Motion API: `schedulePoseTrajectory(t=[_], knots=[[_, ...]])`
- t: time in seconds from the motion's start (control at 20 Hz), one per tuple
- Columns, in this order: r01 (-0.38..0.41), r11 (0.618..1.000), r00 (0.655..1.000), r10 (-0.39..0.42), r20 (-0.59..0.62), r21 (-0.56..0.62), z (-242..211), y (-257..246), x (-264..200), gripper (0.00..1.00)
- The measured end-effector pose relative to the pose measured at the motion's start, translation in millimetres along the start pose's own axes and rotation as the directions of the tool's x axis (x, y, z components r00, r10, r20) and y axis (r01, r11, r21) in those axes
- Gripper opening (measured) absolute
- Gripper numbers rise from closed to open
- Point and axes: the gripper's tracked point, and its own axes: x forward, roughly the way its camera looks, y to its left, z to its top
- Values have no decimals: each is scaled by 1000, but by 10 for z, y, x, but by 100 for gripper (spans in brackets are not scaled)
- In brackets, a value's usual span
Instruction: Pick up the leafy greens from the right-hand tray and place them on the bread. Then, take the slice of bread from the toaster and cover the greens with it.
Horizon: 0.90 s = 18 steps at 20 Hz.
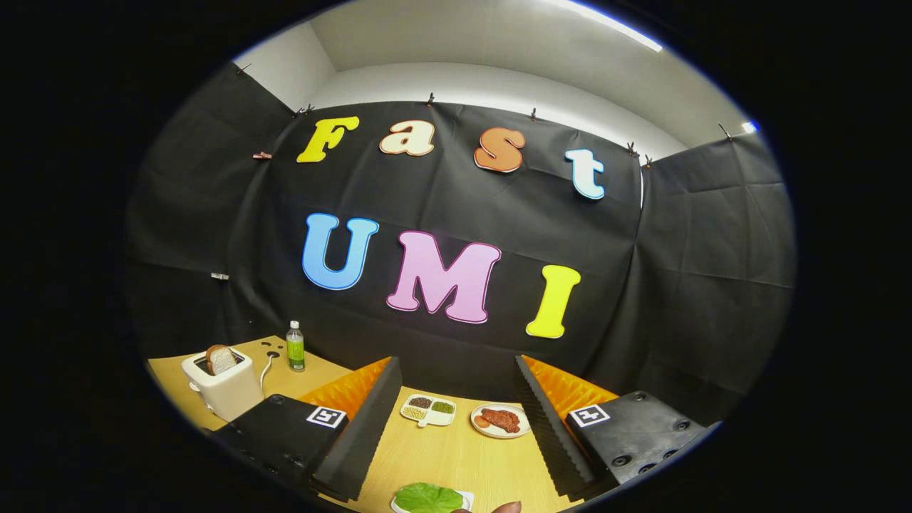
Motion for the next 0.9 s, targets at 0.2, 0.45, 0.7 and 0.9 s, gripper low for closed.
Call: schedulePoseTrajectory(t=[0.2,0.45,0.7,0.9], knots=[[-10,1000,1000,10,-22,-13,-70,-5,-15,97],[-96,995,984,93,-153,-12,-510,67,-65,97],[-194,981,930,180,-320,-12,-1224,108,-156,98],[-247,968,856,237,-459,40,-1858,106,-273,98]])
